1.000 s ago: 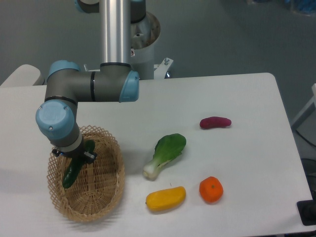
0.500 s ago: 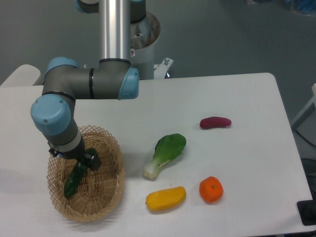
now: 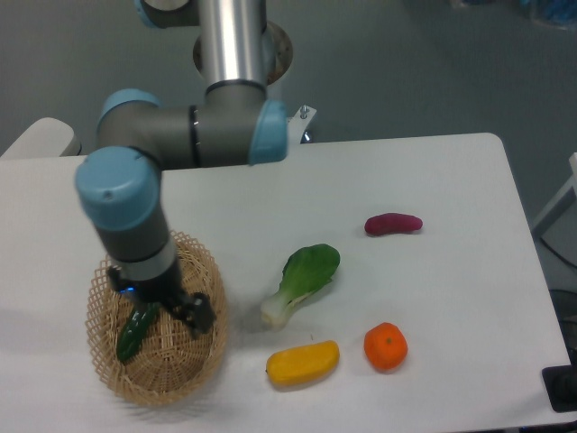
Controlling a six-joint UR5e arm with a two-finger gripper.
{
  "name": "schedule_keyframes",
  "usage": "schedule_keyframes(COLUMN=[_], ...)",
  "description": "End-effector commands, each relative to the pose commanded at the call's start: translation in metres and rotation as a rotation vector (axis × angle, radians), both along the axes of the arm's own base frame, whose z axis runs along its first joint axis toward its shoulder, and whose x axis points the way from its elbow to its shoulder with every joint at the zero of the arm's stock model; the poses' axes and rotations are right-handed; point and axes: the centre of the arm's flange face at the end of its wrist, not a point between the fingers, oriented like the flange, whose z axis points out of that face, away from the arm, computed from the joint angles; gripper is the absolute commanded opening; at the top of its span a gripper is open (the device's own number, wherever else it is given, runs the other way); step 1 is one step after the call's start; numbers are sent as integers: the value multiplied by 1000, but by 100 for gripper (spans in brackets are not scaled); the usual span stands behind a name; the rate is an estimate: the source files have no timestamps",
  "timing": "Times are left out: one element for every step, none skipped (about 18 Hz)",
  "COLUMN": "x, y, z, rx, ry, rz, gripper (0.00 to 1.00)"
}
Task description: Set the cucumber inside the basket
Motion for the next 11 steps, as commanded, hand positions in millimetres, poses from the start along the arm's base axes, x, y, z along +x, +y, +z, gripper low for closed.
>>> schedule_keyframes(x=[-15, -29, -43, -56, -66, -80, -90, -98, -107, -114, -120], y=[-9, -18, -29, -37, -44, -54, -62, -67, -73, -79, -85], z=[2, 7, 10, 10, 12, 13, 14, 15, 15, 15, 17], rx=[-10, -16, -24, -32, -41, -48, -57, -64, -72, -81, -88], ry=[15, 32, 44, 51, 57, 64, 70, 81, 90, 96, 102], rz=[-36, -65, -88, -108, -129, -148, -177, -215, -251, -280, -304], gripper=[100, 100, 100, 100, 100, 100, 100, 100, 100, 100, 100])
